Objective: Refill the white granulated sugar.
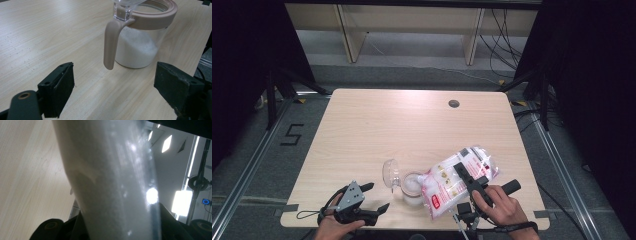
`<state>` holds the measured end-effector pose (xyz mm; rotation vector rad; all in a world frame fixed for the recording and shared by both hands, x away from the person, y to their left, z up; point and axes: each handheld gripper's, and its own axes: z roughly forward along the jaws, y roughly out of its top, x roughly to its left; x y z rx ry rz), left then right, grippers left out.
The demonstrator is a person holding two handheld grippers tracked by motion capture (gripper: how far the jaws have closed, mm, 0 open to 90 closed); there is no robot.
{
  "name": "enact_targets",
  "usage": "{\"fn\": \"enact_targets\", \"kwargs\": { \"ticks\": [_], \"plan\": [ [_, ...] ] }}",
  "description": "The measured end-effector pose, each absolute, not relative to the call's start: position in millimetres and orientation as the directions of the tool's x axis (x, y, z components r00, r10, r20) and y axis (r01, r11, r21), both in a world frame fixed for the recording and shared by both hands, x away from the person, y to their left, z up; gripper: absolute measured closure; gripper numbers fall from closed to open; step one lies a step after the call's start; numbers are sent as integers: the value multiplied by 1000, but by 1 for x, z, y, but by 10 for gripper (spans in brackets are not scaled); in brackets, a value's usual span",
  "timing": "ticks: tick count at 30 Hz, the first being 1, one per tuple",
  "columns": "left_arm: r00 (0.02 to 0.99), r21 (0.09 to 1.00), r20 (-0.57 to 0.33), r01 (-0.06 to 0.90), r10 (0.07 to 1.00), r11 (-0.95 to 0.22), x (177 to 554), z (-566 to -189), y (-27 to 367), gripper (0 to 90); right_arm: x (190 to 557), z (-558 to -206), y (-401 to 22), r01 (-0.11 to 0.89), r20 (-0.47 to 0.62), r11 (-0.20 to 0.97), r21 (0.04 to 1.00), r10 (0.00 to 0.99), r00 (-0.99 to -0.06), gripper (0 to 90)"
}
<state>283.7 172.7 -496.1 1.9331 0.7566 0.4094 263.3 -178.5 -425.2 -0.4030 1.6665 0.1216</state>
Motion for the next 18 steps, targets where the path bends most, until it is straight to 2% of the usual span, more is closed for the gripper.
{"fn": "enact_targets", "kwargs": {
  "ticks": [11, 14, 16, 18],
  "plan": [
    [757, 886, -20, 316, 653, -339, 285, -496, 174, 161, 262, -429, -182, -339, -981, 932, -130, -170, -91, 748],
    [756, 886, -24, 319, 655, -336, 284, -496, 173, 161, 262, -429, -182, -340, -978, 932, -125, -174, -117, 748],
    [748, 887, -41, 333, 662, -321, 283, -496, 173, 161, 263, -431, -184, -337, -979, 938, -82, -139, -147, 749],
    [751, 886, -38, 331, 659, -326, 284, -496, 173, 161, 267, -424, -181, -412, -974, 898, -157, -210, -86, 750]
  ]
}}
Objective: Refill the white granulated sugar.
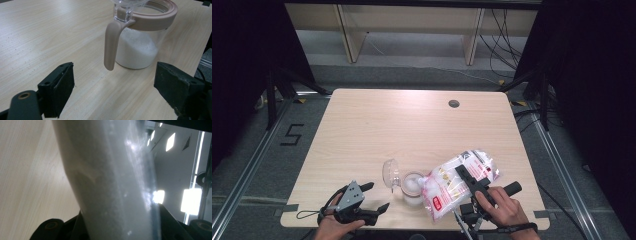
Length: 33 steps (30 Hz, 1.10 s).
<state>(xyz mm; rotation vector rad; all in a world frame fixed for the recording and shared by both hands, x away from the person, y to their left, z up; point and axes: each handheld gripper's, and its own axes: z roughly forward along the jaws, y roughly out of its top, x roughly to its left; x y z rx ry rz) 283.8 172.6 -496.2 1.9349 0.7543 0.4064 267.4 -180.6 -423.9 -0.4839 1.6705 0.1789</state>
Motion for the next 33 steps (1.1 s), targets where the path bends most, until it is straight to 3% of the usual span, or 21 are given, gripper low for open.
{"fn": "enact_targets", "kwargs": {
  "ticks": [2, 3, 9, 11, 15, 16, 20, 33],
  "plan": [
    [750, 883, -35, 332, 661, -330, 283, -497, 172, 161, 268, -422, -179, -428, -970, 885, -182, -233, -69, 750],
    [751, 885, -37, 330, 659, -327, 283, -497, 172, 161, 267, -425, -180, -410, -975, 902, -139, -197, -103, 751],
    [759, 884, -11, 312, 651, -349, 285, -496, 173, 161, 269, -432, -183, -397, -973, 909, -126, -191, -127, 752],
    [761, 886, -15, 311, 649, -344, 285, -496, 173, 161, 270, -427, -180, -417, -962, 885, -210, -262, -72, 752],
    [758, 885, -16, 314, 652, -344, 285, -495, 174, 161, 268, -427, -179, -403, -966, 892, -203, -250, -66, 752],
    [757, 885, -16, 314, 653, -343, 285, -495, 174, 161, 268, -423, -177, -408, -947, 871, -273, -317, -42, 752],
    [762, 886, -17, 312, 648, -343, 285, -496, 173, 161, 267, -419, -173, -412, -940, 855, -315, -342, 9, 752],
    [764, 884, -18, 314, 645, -347, 286, -496, 173, 161, 262, -421, -166, -384, -928, 856, -346, -372, 8, 753]
  ]
}}
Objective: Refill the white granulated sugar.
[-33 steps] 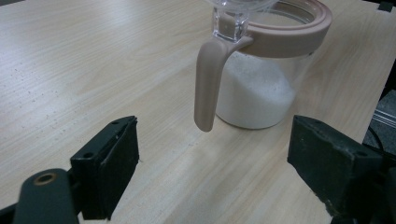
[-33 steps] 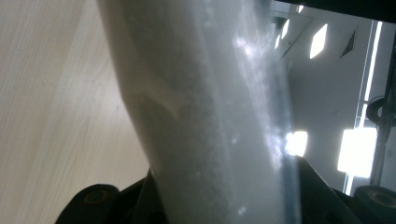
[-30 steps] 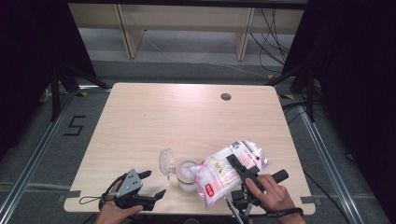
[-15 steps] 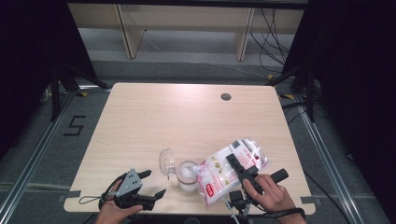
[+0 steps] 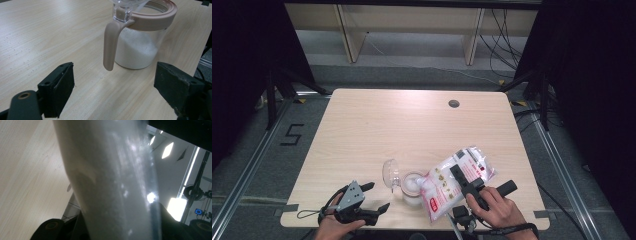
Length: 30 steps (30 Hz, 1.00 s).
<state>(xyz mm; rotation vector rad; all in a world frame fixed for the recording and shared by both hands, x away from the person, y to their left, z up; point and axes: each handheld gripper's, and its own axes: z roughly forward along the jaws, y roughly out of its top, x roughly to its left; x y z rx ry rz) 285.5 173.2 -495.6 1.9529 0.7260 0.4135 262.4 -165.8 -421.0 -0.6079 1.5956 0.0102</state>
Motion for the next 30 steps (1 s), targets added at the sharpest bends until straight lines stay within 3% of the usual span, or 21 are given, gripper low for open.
{"fn": "enact_targets", "kwargs": {
  "ticks": [5, 8, 13, 14, 16, 19, 26, 30],
  "plan": [
    [762, 883, -12, 312, 648, -351, 285, -495, 173, 161, 263, -420, -166, -396, -934, 857, -330, -358, 4, 754],
    [760, 884, -12, 311, 649, -348, 285, -495, 173, 161, 263, -422, -171, -366, -951, 895, -256, -300, -68, 755],
    [760, 885, -22, 316, 650, -340, 285, -496, 173, 161, 269, -425, -177, -373, -958, 900, -225, -274, -84, 757],
    [751, 885, -40, 333, 659, -326, 284, -496, 172, 161, 269, -429, -179, -371, -969, 911, -183, -230, -87, 757],
    [752, 883, -34, 331, 658, -332, 284, -496, 172, 161, 273, -426, -178, -423, -961, 877, -229, -273, -45, 758],
    [761, 886, -19, 314, 649, -342, 285, -495, 173, 161, 273, -429, -182, -401, -968, 900, -171, -230, -102, 759],
    [753, 886, -37, 329, 657, -326, 284, -496, 172, 161, 275, -426, -182, -430, -968, 884, -185, -240, -77, 760],
    [753, 886, -34, 328, 657, -329, 284, -496, 172, 161, 273, -430, -182, -409, -975, 905, -117, -183, -127, 760]
  ]
}}
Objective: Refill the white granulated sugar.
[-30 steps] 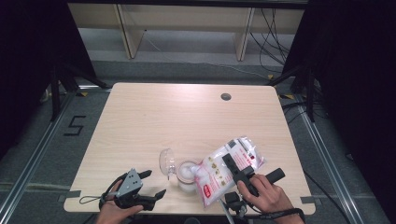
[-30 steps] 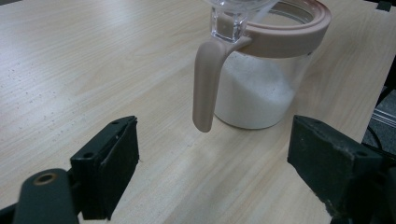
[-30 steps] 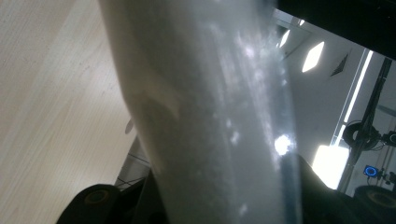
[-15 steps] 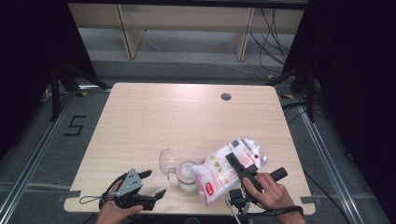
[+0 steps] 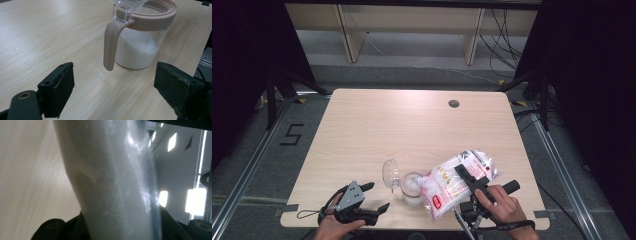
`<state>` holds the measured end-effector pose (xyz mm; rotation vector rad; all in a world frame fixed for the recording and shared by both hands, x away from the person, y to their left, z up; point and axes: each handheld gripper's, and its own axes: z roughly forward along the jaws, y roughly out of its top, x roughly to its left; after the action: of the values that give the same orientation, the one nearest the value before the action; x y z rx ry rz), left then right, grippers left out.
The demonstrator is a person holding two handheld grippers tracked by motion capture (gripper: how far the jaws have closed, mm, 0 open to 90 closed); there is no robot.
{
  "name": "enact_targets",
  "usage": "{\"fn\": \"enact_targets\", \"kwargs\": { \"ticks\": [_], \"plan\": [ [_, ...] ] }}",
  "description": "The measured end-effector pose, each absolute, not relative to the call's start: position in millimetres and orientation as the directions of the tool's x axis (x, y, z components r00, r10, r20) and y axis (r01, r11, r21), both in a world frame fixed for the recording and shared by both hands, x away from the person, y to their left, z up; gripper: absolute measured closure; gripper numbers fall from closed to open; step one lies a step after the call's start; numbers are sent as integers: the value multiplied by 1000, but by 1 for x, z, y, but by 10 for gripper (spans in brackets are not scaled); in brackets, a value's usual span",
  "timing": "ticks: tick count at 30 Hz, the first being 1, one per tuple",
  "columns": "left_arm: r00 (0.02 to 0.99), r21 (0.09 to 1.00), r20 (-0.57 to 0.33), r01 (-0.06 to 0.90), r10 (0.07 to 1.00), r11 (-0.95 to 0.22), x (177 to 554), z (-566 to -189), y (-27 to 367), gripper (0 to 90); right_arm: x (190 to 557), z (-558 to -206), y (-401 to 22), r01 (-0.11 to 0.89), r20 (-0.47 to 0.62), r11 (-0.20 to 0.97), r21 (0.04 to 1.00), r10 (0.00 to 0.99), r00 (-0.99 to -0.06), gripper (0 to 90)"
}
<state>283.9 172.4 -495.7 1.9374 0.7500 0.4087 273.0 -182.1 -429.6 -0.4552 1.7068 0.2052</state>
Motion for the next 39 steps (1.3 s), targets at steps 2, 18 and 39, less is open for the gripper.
{"fn": "enact_targets", "kwargs": {
  "ticks": [2, 18, 39],
  "plan": [
    [753, 886, -34, 328, 658, -329, 284, -496, 173, 161, 275, -428, -181, -431, -974, 893, -130, -197, -115, 760],
    [751, 890, -43, 329, 659, -317, 283, -495, 173, 161, 277, -436, -190, -447, -966, 894, 27, -92, -243, 766],
    [740, 883, -32, 336, 671, -329, 283, -494, 174, 161, 284, -442, -200, -472, -891, 815, 337, 114, -439, 782]
  ]
}}
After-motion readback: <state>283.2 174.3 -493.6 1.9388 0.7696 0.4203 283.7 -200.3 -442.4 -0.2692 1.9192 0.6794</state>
